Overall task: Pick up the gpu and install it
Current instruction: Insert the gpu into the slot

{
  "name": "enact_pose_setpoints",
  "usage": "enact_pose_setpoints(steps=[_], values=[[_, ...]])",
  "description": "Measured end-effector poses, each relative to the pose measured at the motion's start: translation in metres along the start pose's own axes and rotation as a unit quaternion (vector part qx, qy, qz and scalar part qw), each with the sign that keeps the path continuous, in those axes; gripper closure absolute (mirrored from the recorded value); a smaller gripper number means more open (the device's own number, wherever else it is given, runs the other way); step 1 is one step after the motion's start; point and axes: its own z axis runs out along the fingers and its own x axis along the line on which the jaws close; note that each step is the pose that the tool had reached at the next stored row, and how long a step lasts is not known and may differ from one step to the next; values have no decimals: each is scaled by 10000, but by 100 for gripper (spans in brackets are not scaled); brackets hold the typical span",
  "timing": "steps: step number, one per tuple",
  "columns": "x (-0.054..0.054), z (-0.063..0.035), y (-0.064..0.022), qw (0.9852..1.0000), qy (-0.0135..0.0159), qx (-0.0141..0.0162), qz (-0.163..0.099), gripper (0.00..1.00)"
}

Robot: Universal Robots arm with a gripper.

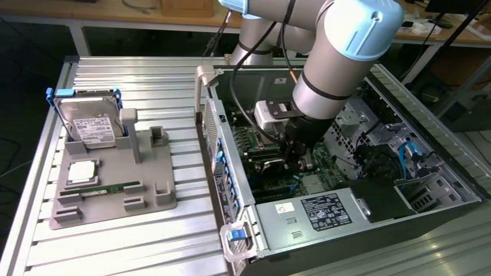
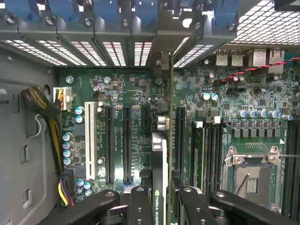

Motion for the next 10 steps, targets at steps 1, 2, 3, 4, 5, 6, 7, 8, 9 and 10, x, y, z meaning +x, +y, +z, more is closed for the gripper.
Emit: enact_pose_setpoints(steps=[1,2,3,4,5,6,7,8,9,10], values=[[-1,-20,0,10000,1,0,0,73],[-2,-32,0,10000,1,0,0,73],[-2,-31,0,10000,0,0,0,73],[-2,-31,0,10000,0,0,0,73],[-2,-31,0,10000,0,0,0,73],[-2,-31,0,10000,-1,0,0,73],[-2,-31,0,10000,-1,0,0,73],[-2,-31,0,10000,0,0,0,73],[-2,-31,0,10000,-1,0,0,73],[-2,-31,0,10000,-1,0,0,73]])
